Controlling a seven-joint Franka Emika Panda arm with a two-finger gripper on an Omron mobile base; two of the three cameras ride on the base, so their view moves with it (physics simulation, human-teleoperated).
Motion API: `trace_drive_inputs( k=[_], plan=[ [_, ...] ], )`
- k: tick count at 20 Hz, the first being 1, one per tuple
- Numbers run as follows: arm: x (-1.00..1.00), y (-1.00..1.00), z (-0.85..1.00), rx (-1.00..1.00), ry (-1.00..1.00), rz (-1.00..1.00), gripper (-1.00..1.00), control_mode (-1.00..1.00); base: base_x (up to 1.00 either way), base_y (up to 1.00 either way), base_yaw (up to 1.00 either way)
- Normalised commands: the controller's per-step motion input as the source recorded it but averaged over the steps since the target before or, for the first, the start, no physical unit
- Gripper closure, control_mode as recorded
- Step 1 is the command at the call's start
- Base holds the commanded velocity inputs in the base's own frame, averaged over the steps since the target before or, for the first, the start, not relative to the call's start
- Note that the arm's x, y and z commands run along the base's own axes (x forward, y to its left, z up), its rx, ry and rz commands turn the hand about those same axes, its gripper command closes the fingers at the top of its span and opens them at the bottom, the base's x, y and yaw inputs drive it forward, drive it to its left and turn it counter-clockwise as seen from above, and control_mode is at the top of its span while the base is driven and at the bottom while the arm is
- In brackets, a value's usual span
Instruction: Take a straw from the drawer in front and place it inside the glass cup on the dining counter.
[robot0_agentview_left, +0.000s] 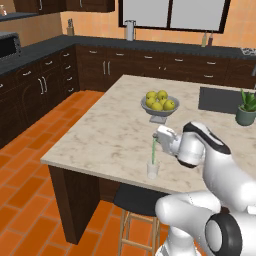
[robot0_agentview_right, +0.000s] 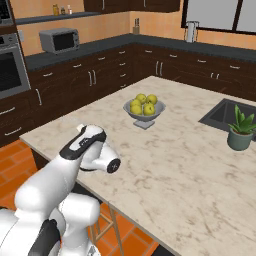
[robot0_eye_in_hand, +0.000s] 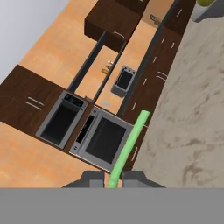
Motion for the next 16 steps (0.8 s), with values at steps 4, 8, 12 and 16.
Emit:
trace_drive_inputs(
  k=[4,8,12,16],
  plan=[
    [0.21,0.0,-0.17,0.03,-0.06,0.0,1.0,-1.0,0.0,0.0,0.0],
    [0.13,0.0,-0.11,0.02,-0.08,0.0,1.0,-1.0,0.0,0.0,0.0],
    [0.01,0.0,-0.15,0.0,-0.06,0.0,1.0,-1.0,0.0,0.0,0.0],
    [-0.04,0.0,-0.06,0.0,-0.04,0.0,1.0,-1.0,0.0,0.0,0.0]
  ],
)
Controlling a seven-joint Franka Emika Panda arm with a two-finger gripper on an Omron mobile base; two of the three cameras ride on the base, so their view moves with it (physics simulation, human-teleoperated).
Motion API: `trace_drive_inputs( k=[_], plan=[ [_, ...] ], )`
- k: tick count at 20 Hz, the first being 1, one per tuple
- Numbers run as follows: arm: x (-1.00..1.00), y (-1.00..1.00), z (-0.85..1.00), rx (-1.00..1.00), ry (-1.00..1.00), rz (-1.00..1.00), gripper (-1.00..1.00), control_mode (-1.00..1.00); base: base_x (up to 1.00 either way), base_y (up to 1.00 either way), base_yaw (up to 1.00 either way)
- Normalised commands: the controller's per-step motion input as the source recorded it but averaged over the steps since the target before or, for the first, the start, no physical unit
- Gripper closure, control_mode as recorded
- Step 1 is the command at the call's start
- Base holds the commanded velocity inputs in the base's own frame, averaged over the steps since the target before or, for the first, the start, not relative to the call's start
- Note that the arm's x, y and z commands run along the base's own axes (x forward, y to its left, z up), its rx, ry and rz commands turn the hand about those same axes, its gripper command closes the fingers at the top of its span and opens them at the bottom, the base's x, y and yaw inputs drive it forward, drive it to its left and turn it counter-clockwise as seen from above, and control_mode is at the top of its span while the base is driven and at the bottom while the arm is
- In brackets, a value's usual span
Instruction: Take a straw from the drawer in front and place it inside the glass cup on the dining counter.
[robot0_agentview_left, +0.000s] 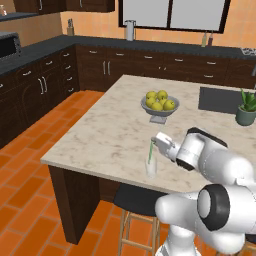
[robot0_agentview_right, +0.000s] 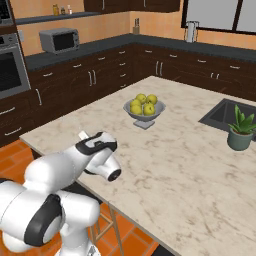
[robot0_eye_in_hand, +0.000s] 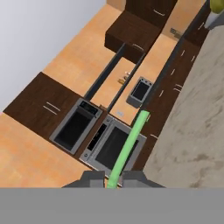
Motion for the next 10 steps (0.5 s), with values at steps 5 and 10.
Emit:
trace_drive_inputs(
  k=[5,10],
  plan=[
    [-0.39,0.0,-0.05,0.0,-0.12,0.0,1.0,-1.0,0.0,0.0,0.0],
    [-0.49,0.0,-0.17,-0.01,-0.14,0.0,1.0,-1.0,0.0,0.0,0.0]
  ],
)
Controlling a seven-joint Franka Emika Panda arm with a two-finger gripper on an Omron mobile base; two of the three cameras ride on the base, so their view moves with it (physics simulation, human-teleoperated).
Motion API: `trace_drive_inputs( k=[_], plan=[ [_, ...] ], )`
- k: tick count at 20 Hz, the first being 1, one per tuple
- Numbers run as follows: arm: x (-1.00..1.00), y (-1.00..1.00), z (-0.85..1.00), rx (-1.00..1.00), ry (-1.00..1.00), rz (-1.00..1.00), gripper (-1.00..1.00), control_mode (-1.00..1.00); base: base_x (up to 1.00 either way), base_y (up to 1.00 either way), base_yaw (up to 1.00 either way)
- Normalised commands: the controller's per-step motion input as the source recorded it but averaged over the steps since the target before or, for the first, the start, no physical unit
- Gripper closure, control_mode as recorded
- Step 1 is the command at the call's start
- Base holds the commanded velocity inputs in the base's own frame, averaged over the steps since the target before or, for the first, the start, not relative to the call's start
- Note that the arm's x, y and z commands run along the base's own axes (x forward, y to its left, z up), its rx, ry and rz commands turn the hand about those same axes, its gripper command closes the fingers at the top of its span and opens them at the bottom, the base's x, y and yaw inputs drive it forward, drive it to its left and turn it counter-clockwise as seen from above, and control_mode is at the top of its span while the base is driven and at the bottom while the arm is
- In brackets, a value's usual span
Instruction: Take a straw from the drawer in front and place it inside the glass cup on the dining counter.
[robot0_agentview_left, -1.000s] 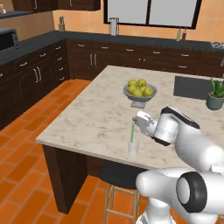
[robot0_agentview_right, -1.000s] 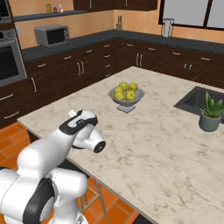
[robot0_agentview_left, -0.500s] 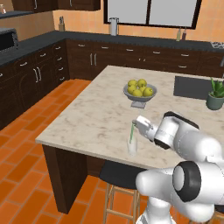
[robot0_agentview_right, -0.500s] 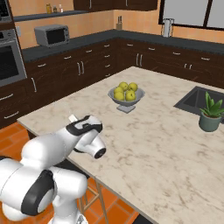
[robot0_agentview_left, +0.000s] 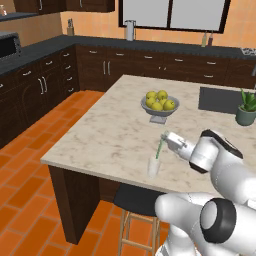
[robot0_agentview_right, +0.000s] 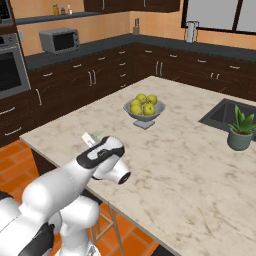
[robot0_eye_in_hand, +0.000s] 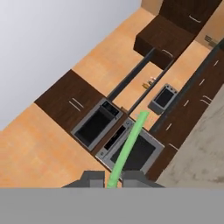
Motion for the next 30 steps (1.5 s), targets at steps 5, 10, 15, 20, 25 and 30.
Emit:
trace_drive_inputs(
  k=[5,10,15,20,25,30],
  plan=[
    [-0.05,0.34,-0.84,-0.16,-0.01,0.0,1.0,-1.0,0.0,0.0,0.0],
    [0.04,0.69,-0.98,-0.18,0.0,0.0,1.0,-1.0,0.0,0.0,0.0],
    [-0.32,0.61,-0.68,-0.05,-0.03,0.01,1.0,-1.0,0.0,0.0,0.0],
    [-0.6,0.34,-0.4,0.0,-0.03,0.0,1.0,-1.0,0.0,0.0,0.0],
    [-0.56,0.45,-0.57,0.03,0.06,0.01,1.0,-1.0,0.0,0.0,0.0],
    [-0.11,0.8,-1.0,0.09,0.08,0.08,1.0,-1.0,0.0,0.0,0.0]
  ],
)
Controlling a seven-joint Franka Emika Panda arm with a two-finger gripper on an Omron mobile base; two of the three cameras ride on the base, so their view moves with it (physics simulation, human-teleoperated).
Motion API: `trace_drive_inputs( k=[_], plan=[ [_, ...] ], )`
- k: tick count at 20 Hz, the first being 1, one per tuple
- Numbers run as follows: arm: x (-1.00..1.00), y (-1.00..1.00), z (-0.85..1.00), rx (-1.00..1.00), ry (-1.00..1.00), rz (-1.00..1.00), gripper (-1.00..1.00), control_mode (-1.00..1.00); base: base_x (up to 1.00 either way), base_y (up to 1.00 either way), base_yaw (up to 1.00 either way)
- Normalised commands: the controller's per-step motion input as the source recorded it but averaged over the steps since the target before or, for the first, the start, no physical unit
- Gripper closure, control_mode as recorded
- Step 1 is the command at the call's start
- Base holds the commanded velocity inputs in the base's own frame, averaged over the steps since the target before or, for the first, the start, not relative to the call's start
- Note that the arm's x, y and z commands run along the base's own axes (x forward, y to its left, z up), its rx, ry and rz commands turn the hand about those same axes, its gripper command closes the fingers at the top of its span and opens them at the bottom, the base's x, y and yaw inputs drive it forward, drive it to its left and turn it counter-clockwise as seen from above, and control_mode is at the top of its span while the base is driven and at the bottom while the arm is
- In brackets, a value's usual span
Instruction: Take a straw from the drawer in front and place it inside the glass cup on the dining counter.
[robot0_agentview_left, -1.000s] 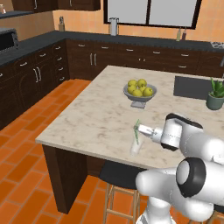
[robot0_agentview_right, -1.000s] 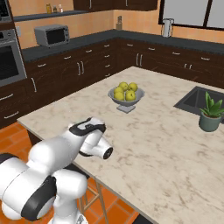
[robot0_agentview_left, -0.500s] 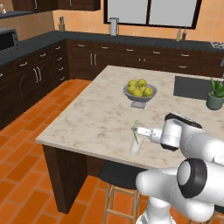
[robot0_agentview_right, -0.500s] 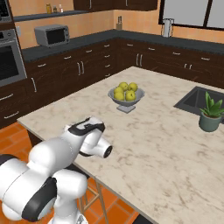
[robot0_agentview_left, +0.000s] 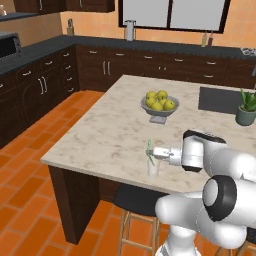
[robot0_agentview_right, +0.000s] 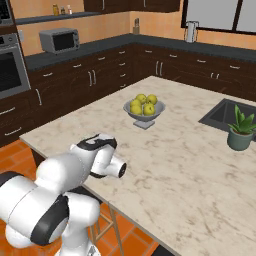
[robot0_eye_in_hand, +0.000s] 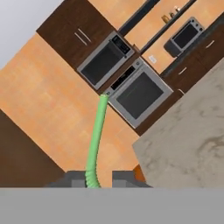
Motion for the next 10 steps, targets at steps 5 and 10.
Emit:
trace_drive_inputs(
  k=[5,10],
  plan=[
    [-0.24,0.75,-0.84,0.05,0.02,0.07,1.0,-1.0,0.0,0.0,0.0],
    [-0.82,-0.14,-0.6,0.02,-0.13,0.01,1.0,-1.0,0.0,0.0,0.0]
  ],
)
